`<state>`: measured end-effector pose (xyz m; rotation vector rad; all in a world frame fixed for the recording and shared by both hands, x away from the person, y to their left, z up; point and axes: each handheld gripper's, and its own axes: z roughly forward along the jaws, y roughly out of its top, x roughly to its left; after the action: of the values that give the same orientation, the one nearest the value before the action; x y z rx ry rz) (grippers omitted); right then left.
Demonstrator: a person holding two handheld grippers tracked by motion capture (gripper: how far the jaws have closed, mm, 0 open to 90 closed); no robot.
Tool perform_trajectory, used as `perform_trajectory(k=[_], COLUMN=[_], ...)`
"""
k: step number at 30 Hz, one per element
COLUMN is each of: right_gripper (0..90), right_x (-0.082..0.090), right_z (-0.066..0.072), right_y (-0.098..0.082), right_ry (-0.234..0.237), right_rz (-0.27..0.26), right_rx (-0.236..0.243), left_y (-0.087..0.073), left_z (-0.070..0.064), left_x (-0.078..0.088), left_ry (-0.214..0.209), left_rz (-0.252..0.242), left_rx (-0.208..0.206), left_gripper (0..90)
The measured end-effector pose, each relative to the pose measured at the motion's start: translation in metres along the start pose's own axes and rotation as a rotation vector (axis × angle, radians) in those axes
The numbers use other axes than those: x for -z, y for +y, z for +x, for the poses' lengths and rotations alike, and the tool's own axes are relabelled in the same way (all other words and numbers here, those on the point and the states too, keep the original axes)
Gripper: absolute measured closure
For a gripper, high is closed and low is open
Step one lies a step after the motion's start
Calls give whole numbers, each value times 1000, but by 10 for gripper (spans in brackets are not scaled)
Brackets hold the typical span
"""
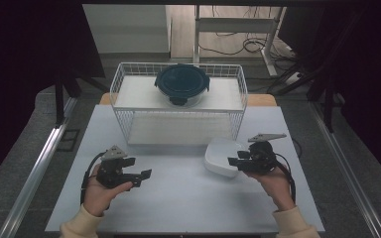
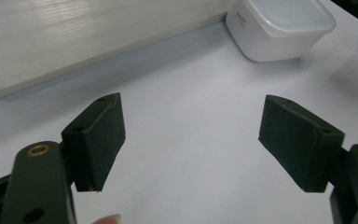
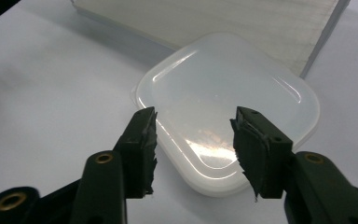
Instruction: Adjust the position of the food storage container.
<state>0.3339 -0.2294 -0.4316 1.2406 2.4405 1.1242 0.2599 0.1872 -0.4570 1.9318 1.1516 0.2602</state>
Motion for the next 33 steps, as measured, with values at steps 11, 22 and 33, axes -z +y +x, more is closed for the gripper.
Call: perform_trajectory(k=[11, 22, 33], right_gripper=[847, 891, 892], right_x=[-30, -69, -86], right_z=[-13, -14, -21], right_y=[36, 58, 60], right_ry=[-127, -271, -328], right_rz=[93, 170, 197], right_rx=[182, 408, 492], left_y=[-2, -4, -5], left_z=[1, 3, 3], left_x=[1, -2, -6], left_ry=[-1, -8, -14], left_rz=[0, 14, 26], left_rx=[14, 16, 16], left_gripper=[222, 222, 224])
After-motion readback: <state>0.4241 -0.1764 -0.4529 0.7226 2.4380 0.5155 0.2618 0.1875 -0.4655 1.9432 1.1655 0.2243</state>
